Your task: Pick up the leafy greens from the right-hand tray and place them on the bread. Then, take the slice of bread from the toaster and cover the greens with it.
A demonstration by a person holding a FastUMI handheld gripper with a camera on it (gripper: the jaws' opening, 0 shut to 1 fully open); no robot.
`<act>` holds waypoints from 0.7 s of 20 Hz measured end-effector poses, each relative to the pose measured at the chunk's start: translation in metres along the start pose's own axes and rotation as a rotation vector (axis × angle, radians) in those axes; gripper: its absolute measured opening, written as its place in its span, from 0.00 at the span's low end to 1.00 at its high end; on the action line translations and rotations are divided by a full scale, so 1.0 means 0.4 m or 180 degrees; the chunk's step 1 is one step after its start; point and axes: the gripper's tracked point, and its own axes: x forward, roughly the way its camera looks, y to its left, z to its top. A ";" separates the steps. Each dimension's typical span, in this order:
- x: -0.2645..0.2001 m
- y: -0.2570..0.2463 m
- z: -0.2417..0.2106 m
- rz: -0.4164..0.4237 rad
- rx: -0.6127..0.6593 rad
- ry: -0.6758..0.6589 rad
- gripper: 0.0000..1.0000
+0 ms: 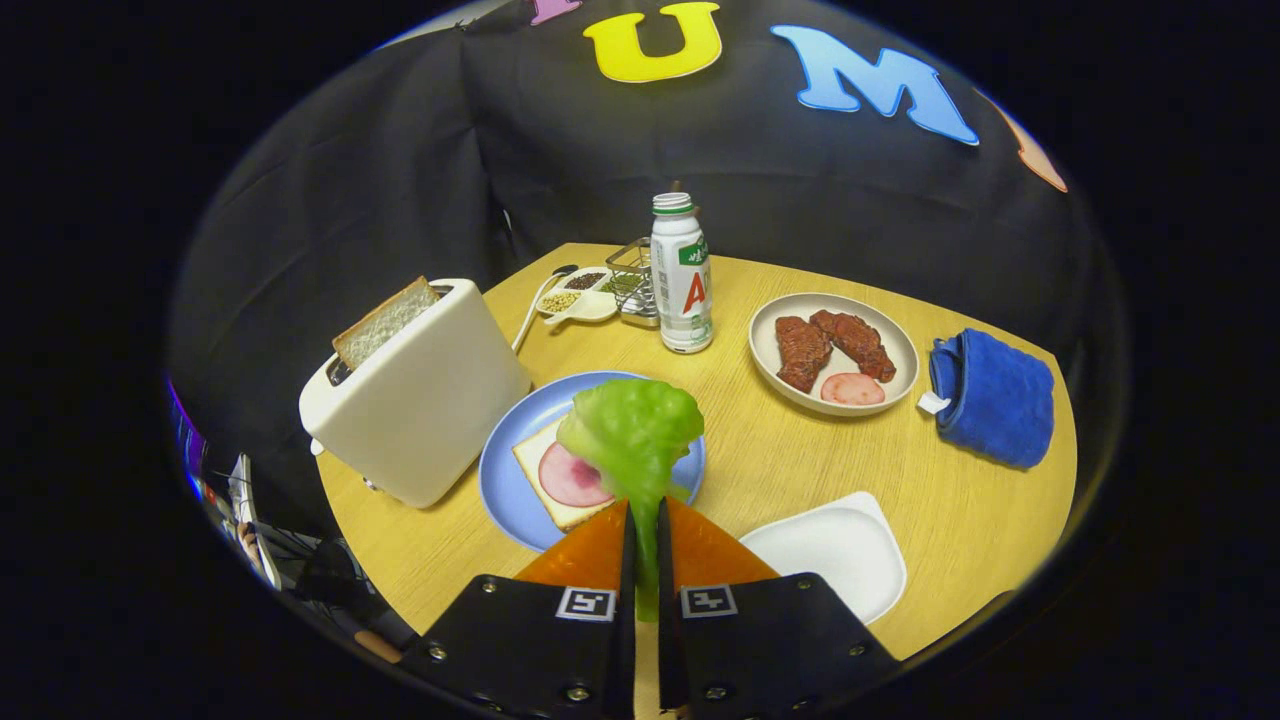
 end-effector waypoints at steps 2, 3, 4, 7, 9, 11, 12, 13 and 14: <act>0.013 0.021 0.004 0.0022 -0.0027 0.0017 0.10; 0.018 0.030 0.007 0.0029 -0.0038 0.0025 0.09; 0.025 0.041 0.005 0.0038 -0.0048 0.0037 0.09; 0.039 0.064 0.009 0.0051 -0.0077 0.0063 0.09; 0.048 0.079 0.013 0.0070 -0.0087 0.0072 0.10; 0.059 0.094 0.015 0.0086 -0.0097 0.0088 0.09; 0.068 0.103 0.016 0.0098 -0.0105 0.0096 0.09; 0.074 0.110 0.020 0.0102 -0.0115 0.0099 0.09; 0.083 0.114 0.020 0.0105 -0.0119 0.0106 0.09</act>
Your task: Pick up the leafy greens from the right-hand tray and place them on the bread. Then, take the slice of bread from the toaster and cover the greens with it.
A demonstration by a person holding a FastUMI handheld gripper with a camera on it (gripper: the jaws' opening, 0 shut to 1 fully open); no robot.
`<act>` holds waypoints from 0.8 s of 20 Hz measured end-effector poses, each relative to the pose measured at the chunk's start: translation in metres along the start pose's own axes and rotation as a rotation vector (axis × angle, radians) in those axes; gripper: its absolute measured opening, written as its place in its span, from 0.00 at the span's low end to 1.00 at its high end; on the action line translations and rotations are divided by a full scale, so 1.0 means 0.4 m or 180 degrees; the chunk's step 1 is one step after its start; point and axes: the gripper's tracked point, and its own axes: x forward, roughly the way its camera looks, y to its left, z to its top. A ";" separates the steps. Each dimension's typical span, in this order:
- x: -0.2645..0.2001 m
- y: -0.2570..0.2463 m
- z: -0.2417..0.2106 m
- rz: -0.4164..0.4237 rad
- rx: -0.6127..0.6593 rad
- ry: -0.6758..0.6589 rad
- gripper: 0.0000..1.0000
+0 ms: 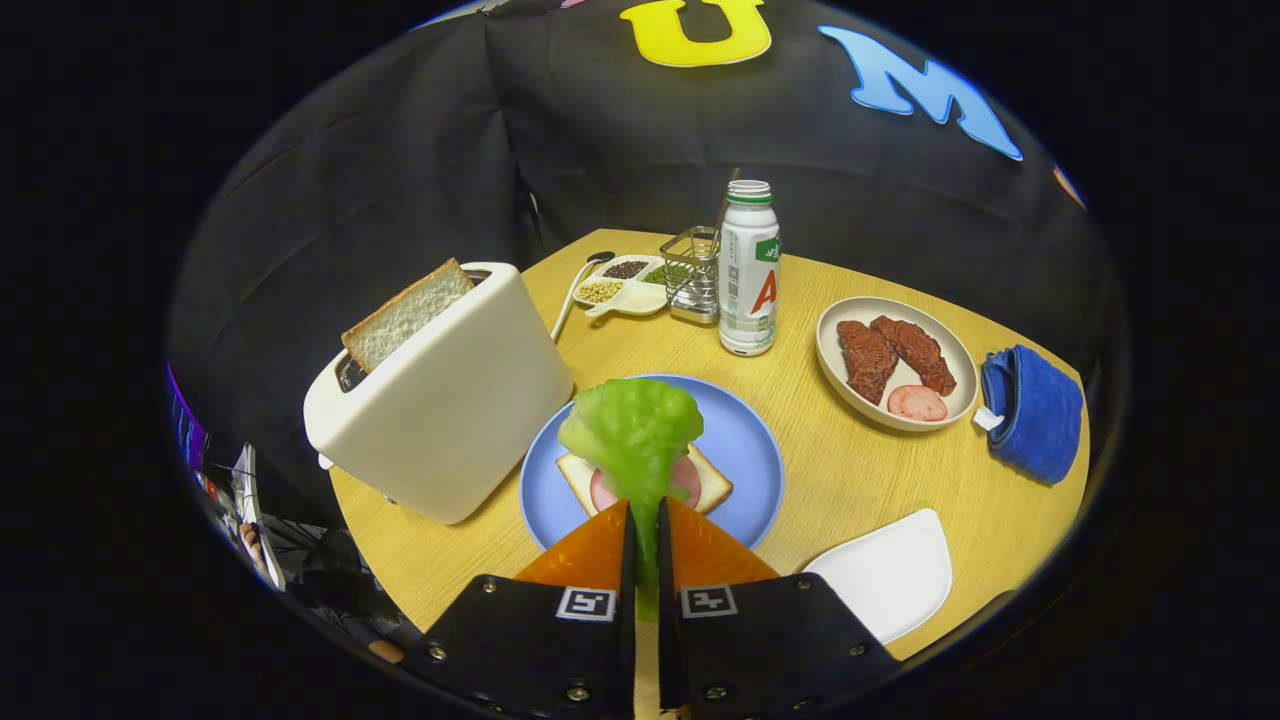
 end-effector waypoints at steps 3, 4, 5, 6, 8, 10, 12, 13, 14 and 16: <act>0.020 0.010 0.001 0.0009 0.0032 0.0031 0.10; 0.025 0.006 0.003 -0.0018 0.0020 0.0035 0.10; 0.028 0.004 0.005 -0.0044 -0.0001 0.0041 0.10; 0.036 0.002 0.003 -0.0073 -0.0019 0.0056 0.10; 0.047 0.004 0.000 -0.0086 -0.0030 0.0081 0.10; 0.065 0.012 -0.011 -0.0056 -0.0040 0.0126 0.11; 0.067 -0.002 -0.009 -0.0129 -0.0091 0.0144 0.22; 0.061 -0.011 -0.005 -0.0169 -0.0103 0.0131 0.30; 0.060 -0.022 -0.001 -0.0224 -0.0124 0.0108 0.36; 0.049 -0.042 0.015 -0.0314 -0.0171 0.0029 0.50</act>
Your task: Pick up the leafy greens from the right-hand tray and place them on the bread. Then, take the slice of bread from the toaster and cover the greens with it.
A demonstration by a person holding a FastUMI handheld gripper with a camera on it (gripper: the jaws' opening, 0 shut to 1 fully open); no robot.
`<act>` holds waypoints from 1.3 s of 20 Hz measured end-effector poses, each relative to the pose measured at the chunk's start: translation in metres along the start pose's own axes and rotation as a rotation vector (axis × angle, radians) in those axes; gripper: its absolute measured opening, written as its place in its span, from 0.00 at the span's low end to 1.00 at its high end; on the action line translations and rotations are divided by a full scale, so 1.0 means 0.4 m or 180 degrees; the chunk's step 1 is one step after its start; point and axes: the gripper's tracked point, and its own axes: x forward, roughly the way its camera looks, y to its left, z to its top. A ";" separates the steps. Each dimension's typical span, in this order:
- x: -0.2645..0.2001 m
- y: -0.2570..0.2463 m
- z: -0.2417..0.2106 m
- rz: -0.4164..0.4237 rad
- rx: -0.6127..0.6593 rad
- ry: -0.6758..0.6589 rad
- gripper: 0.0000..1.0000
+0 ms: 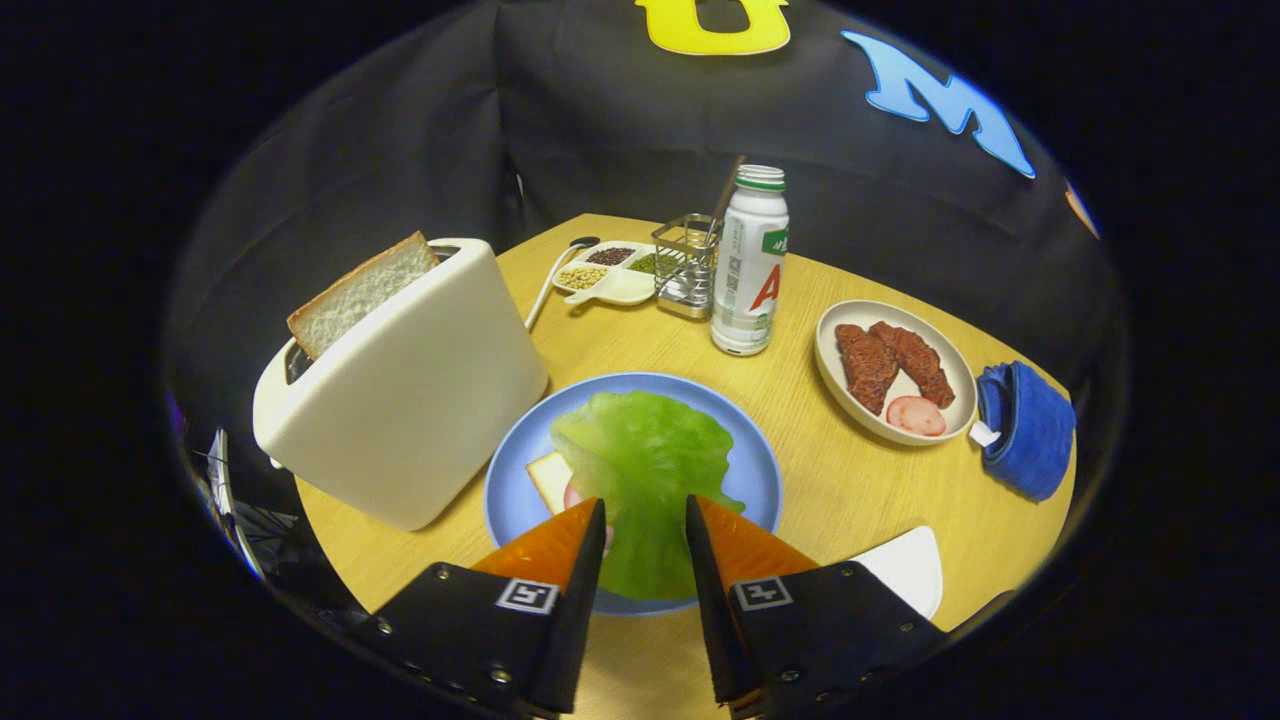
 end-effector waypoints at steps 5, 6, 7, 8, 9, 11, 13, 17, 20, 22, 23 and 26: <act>-0.059 0.009 0.037 -0.0030 0.0045 -0.0343 0.66; -0.074 0.025 0.046 0.0000 0.0037 -0.0457 0.67; -0.089 0.046 0.053 0.0016 0.0013 -0.0587 0.67; -0.104 0.066 0.061 0.0010 -0.0018 -0.0738 0.66; -0.120 0.088 0.069 -0.0008 -0.0044 -0.0891 0.66; -0.148 0.143 0.085 0.0000 -0.0029 -0.1210 0.67; -0.171 0.196 0.095 0.0008 -0.0023 -0.1440 0.66; -0.193 0.293 0.107 0.0061 -0.0001 -0.1674 0.66; -0.198 0.352 0.136 0.0030 -0.0040 -0.1844 0.67; -0.195 0.407 0.155 0.0021 -0.0126 -0.1942 0.66; -0.195 0.439 0.161 0.0039 -0.0178 -0.1963 0.66; -0.166 0.501 0.170 0.0014 -0.0244 -0.1932 0.67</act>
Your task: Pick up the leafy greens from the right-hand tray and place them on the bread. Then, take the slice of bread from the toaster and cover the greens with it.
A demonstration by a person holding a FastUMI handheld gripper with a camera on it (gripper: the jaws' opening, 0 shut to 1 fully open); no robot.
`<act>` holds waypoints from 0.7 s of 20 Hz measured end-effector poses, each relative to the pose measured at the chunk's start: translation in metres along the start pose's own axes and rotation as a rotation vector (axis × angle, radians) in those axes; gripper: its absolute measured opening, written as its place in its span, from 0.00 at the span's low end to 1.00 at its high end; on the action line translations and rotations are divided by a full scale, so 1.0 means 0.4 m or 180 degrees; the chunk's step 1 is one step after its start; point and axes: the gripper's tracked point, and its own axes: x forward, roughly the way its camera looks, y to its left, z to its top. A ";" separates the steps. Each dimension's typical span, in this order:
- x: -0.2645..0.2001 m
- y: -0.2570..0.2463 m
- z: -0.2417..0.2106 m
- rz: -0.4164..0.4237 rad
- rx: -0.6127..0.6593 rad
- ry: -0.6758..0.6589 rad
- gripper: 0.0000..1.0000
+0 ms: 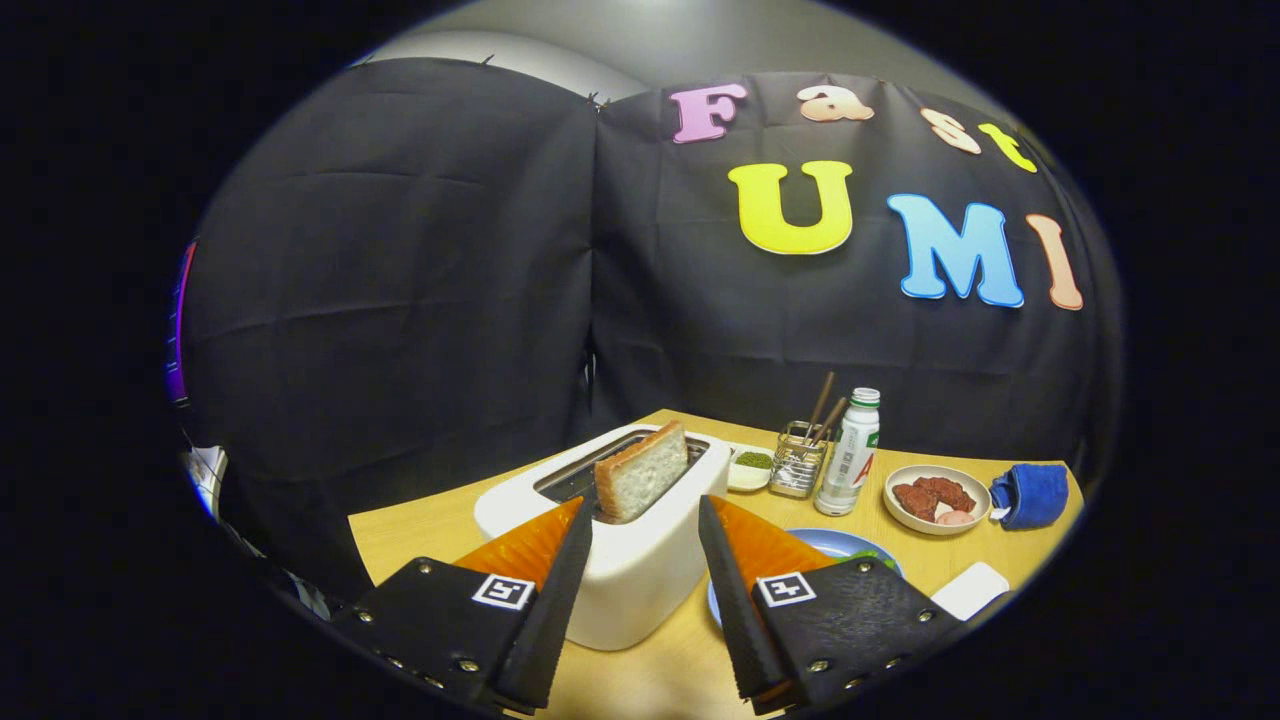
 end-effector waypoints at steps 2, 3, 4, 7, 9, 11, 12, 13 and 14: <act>0.033 0.015 0.007 -0.0072 -0.0012 -0.0036 0.67; 0.050 0.007 0.009 -0.0181 -0.0052 -0.0057 0.66; 0.063 0.012 0.015 -0.0241 -0.0070 -0.0079 0.66; 0.101 0.021 0.029 -0.0394 -0.0084 -0.0104 0.66; 0.120 -0.004 0.017 -0.0580 -0.0131 -0.0031 0.66; 0.138 -0.008 0.005 -0.0702 -0.0127 0.0051 0.54; 0.152 -0.010 -0.008 -0.0720 -0.0149 0.0097 0.52; 0.142 -0.018 0.016 -0.0778 -0.0178 0.0047 0.52; 0.149 -0.011 0.005 -0.0750 -0.0155 0.0046 0.36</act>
